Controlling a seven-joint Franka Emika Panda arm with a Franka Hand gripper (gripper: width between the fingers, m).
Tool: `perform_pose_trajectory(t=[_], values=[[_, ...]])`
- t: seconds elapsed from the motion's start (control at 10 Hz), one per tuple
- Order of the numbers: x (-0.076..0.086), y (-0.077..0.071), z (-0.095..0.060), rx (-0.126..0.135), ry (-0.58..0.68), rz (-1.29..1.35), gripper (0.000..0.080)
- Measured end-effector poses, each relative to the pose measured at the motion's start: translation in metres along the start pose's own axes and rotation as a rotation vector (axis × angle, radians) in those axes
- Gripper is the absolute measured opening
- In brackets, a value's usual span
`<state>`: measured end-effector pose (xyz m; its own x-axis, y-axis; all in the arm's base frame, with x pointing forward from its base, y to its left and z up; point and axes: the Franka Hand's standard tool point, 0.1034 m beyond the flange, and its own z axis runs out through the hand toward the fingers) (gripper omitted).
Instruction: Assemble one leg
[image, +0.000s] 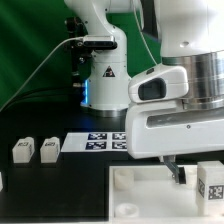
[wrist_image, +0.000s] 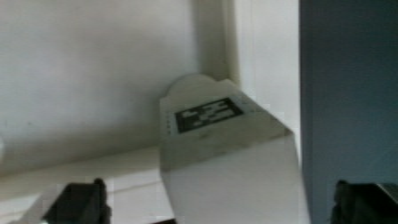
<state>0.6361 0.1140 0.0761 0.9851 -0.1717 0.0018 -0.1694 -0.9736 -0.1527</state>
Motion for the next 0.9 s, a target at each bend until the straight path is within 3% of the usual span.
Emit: perform_pose_trajectory(t=[0.2,0.3,0.7,0.9], values=[[-0.0004,-0.0008,0.0002,0.004,-0.001,0.114,0.0375],[0.0008,0.0016,-0.0006,0.003,0.001,0.186,0.0301],[0.0016,0.0021,-0.0047,0.006,-0.015,0.684,0.0301],[-0.0009,0.0041,-0.0030,0.041,-0.037,1.066,0.0300]])
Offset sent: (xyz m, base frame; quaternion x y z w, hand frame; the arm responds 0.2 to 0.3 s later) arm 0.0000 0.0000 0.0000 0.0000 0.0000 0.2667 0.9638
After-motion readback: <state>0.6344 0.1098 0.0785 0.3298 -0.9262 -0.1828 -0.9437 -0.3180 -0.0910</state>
